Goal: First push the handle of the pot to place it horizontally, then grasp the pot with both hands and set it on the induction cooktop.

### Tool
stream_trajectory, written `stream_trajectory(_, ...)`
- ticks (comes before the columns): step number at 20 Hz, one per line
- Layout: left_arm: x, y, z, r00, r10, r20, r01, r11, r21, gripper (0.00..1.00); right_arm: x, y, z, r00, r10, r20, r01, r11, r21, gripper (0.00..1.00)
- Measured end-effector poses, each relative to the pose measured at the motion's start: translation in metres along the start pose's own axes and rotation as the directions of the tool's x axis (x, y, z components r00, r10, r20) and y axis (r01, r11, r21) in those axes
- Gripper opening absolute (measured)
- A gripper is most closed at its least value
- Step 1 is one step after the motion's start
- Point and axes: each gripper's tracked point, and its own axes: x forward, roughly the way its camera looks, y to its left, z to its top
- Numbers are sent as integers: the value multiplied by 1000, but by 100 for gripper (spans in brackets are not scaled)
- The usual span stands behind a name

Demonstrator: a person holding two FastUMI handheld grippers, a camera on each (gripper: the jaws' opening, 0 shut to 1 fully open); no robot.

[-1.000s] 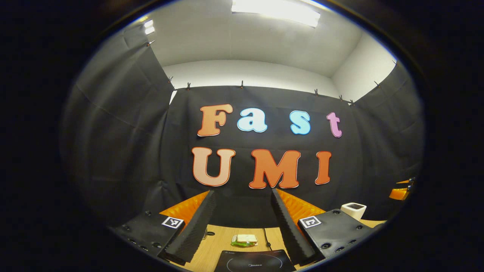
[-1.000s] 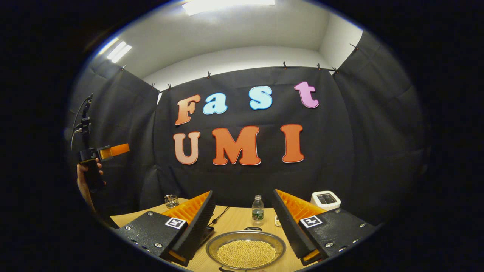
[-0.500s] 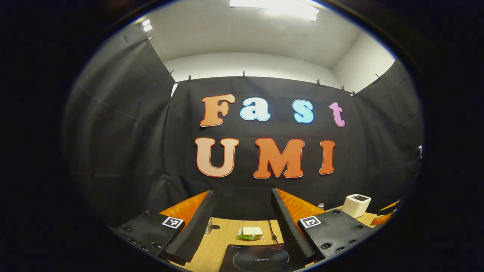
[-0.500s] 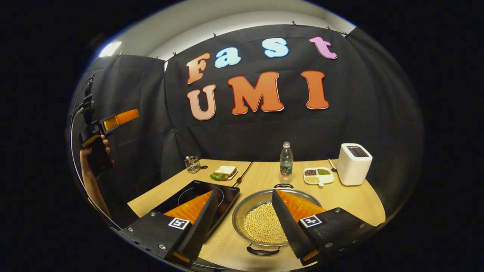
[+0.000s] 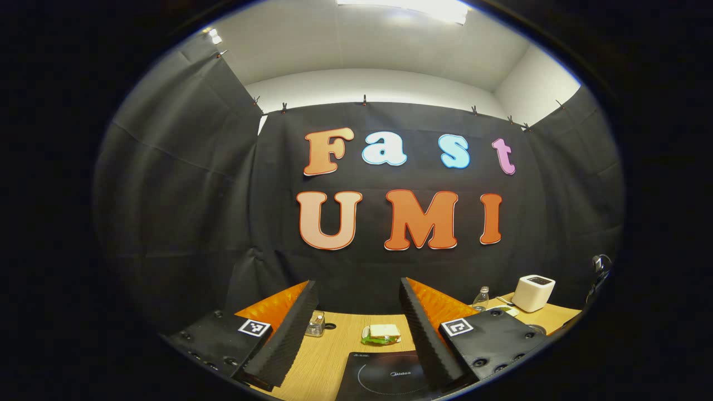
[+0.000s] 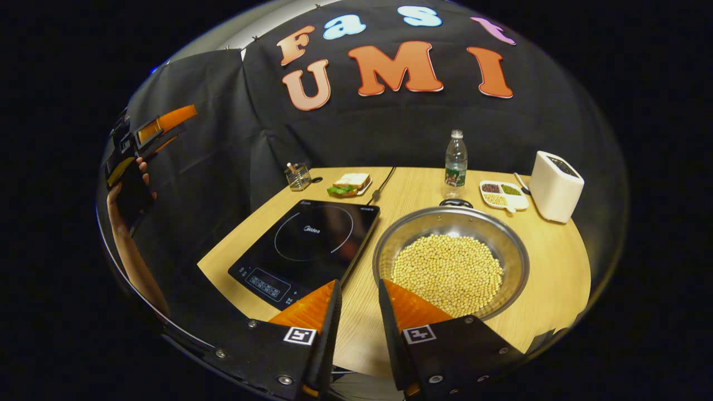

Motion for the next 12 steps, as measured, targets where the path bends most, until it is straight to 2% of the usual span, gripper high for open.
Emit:
stream_trajectory(3,-3,6,-6,1000,9,-14,-9,1000,8,96,8,4,-24,995,17,-95,-15,1000,20,31)
stream_trajectory(4,-4,8,-7,1000,13,-17,-13,1000,11,96,14,3,-31,992,15,-127,-13,1000,22,24)
stream_trajectory(5,-5,9,-9,1000,16,-19,-15,1000,13,96,21,2,-37,987,19,-158,-15,1000,25,25)
stream_trajectory(6,-4,11,-10,1000,18,-22,-17,1000,14,97,24,3,-44,982,25,-188,-19,999,35,16)
stream_trajectory(9,-6,13,-13,999,21,-28,-20,1000,14,96,30,3,-63,956,48,-288,-21,995,96,12)
stream_trajectory(12,-6,15,-19,999,24,-37,-24,1000,14,96,35,-5,-73,943,54,-328,-3,988,153,9)
